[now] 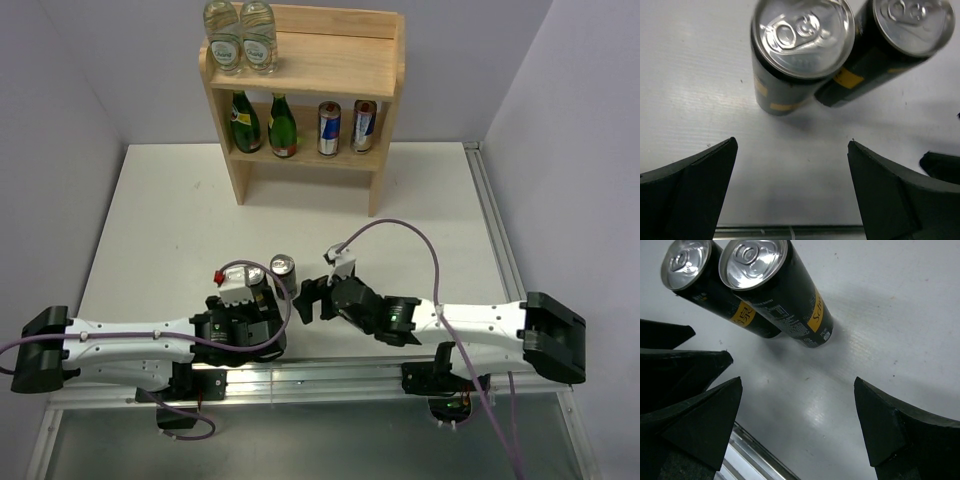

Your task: Place and organize the beverage onto the shelf

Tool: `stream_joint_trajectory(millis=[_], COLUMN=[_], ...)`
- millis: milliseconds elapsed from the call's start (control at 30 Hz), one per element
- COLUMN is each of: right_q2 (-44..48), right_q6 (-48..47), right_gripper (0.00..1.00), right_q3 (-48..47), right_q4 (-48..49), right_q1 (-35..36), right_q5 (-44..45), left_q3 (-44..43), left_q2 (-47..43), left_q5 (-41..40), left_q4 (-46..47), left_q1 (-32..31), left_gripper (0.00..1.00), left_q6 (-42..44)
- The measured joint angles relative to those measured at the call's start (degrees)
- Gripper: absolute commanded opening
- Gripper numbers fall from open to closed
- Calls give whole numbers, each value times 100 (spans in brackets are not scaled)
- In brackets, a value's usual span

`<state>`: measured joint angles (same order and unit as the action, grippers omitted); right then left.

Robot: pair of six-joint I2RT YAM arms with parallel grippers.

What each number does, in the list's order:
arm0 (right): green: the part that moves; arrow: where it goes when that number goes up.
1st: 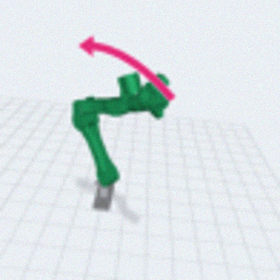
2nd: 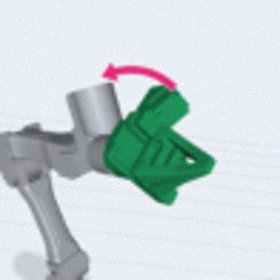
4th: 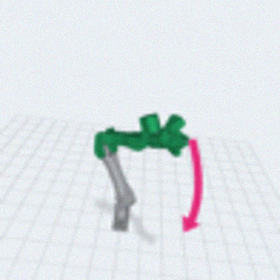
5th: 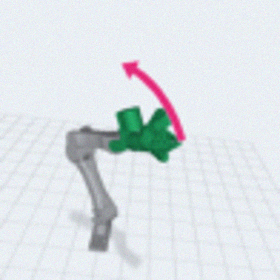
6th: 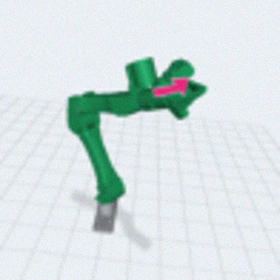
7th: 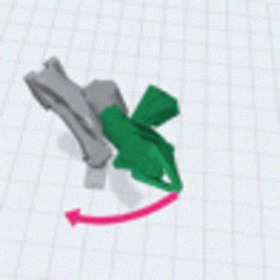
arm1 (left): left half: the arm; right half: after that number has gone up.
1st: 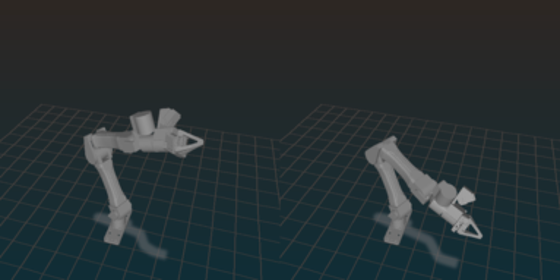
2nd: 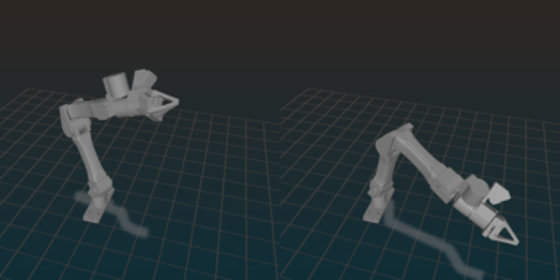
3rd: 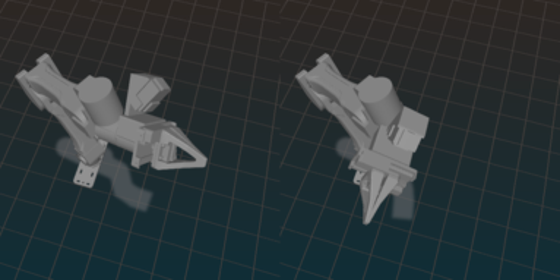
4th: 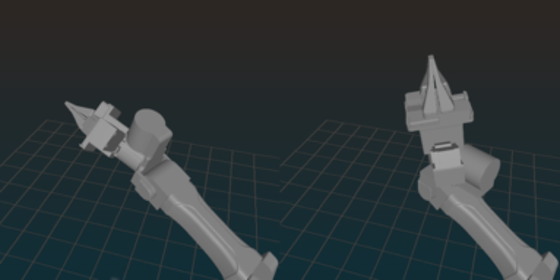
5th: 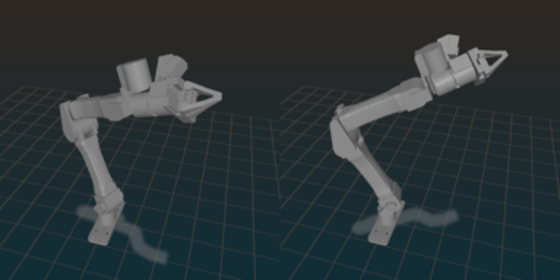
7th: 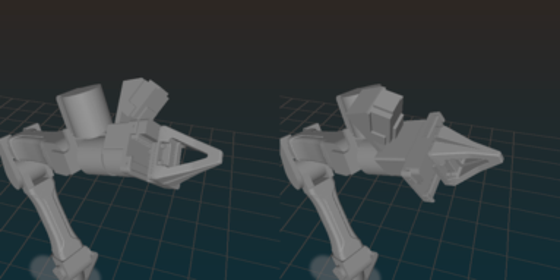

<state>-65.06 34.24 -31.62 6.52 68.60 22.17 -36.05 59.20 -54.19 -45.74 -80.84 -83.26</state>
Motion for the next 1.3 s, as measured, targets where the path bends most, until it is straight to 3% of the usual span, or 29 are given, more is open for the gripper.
stream_joint_trajectory(millis=[133,333,533,800,867,900,933,967,1000,1033,1100,1167,1300], right_q2=[-660,-1749,-2256,-2813,-2953,-3021,-3073,-3119,-3150,-3191,-3230,-3241,-3176], right_q6=[-33,-186,-313,-420,-450,-470,-496,-535,-520,-511,-518,-538,-597], right_gripper=[100,100,100,100,84,64,51,39,22,15,8,4,0], right_q3=[-76,-503,-791,-1047,-1067,-1080,-1084,-1099,-1123,-1134,-1150,-1152,-1217], right_q4=[398,855,1244,1784,1950,2028,2107,2192,2240,2304,2354,2374,2153], right_q1=[-4,-103,-332,-673,-737,-758,-776,-789,-815,-833,-855,-861,-861], right_q5=[-37,-94,-129,-219,-247,-262,-308,-240,-225,-236,-232,-221,-184], left_q3=[155,542,782,787,787,785,782,780,765,752,717,710,697], left_q2=[101,-85,-297,129,210,236,267,297,330,354,387,400,409], left_q5=[-382,-293,109,361,376,376,376,372,354,348,275,238,212], left_q4=[195,1423,2765,3550,3609,3630,3652,3652,3657,3654,3644,3650,3641], left_q1=[107,1058,2050,2551,2568,2568,2568,2568,2568,2568,2570,2588,2623], left_gripper=[99,99,99,99,94,90,79,74,70,63,49,18,4], left_q6=[-92,1121,2415,3158,3198,3204,3204,3189,3193,3198,3204,3213,3261])
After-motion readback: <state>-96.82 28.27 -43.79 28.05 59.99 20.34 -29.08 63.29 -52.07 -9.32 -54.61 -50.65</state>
